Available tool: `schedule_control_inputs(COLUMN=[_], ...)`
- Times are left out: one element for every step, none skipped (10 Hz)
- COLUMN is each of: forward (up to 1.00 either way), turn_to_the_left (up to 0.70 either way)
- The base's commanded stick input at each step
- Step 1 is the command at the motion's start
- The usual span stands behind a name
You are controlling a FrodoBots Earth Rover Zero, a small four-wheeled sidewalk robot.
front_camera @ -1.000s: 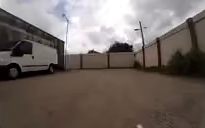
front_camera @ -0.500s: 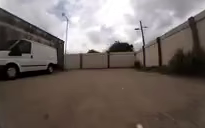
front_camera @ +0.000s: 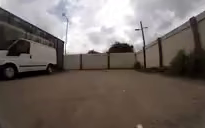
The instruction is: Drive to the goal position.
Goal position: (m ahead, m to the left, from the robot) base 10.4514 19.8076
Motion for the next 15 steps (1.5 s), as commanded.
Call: schedule_control_inputs(forward=[0.3,0.3,0.3,0.3,0.3,0.3,0.3,0.3,0.3,0.3,0.3,0.3,0.3,0.3,0.3], turn_to_the_left=[0.0,0.0,0.0,0.0,0.0,0.0,0.0,0.0,0.0,0.0,0.0,0.0,0.0,0.0,0.0])
